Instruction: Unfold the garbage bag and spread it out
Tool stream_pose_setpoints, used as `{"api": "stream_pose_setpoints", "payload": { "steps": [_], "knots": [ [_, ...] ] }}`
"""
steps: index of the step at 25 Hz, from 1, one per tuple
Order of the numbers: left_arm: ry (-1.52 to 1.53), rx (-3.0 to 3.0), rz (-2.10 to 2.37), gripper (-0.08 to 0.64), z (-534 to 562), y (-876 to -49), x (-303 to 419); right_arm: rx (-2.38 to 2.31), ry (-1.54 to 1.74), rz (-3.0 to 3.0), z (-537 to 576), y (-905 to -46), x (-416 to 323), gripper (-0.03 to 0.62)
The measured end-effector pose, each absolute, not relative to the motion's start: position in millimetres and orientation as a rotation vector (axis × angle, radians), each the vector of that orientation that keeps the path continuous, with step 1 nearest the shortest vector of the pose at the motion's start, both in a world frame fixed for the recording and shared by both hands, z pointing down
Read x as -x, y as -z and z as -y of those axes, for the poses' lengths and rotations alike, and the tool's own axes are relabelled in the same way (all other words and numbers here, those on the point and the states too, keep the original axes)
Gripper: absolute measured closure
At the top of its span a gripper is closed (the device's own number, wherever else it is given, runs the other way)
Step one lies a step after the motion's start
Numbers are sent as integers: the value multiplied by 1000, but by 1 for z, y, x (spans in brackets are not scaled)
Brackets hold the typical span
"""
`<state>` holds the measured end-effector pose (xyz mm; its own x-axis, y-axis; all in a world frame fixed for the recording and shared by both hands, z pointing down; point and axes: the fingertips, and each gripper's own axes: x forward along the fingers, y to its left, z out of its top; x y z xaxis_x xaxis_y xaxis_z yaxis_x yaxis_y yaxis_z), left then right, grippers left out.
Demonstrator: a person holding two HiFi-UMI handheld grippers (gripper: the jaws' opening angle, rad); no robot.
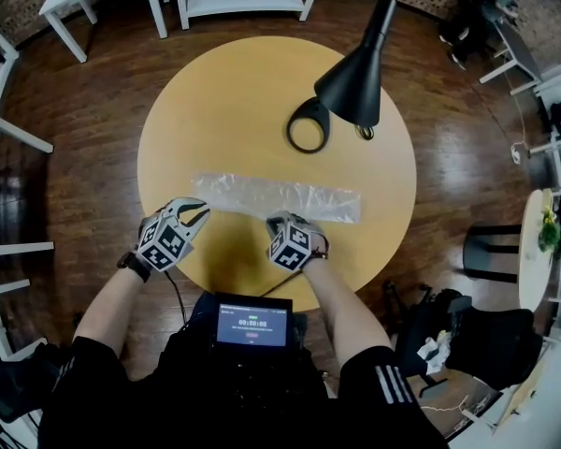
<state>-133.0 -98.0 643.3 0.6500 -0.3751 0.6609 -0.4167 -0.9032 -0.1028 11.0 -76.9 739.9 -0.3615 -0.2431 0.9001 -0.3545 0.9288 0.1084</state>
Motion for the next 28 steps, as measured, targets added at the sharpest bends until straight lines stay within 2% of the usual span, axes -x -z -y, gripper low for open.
{"api": "stream_pose_setpoints", "payload": {
  "steps": [5,9,12,15,17,25,28],
  "knots": [
    [-994,-2747,830,509,122,-615,159,-432,-175,1998,67,-745,1,575],
    [-1059,-2680,852,509,144,-619,156,-424,-199,2011,57,-747,8,575],
    [-1163,-2616,714,500,140,-647,134,-418,-226,2015,50,-751,11,575],
    [-1323,-2534,556,439,128,-686,114,-402,-244,2017,44,-754,12,574],
    [-1435,-2491,464,435,119,-711,107,-396,-253,2018,42,-757,13,574],
    [-1655,-2373,321,422,98,-773,117,-365,-310,2030,27,-767,12,571],
    [-1672,-2334,301,390,91,-784,121,-346,-335,2032,20,-770,10,568]
  ]
}}
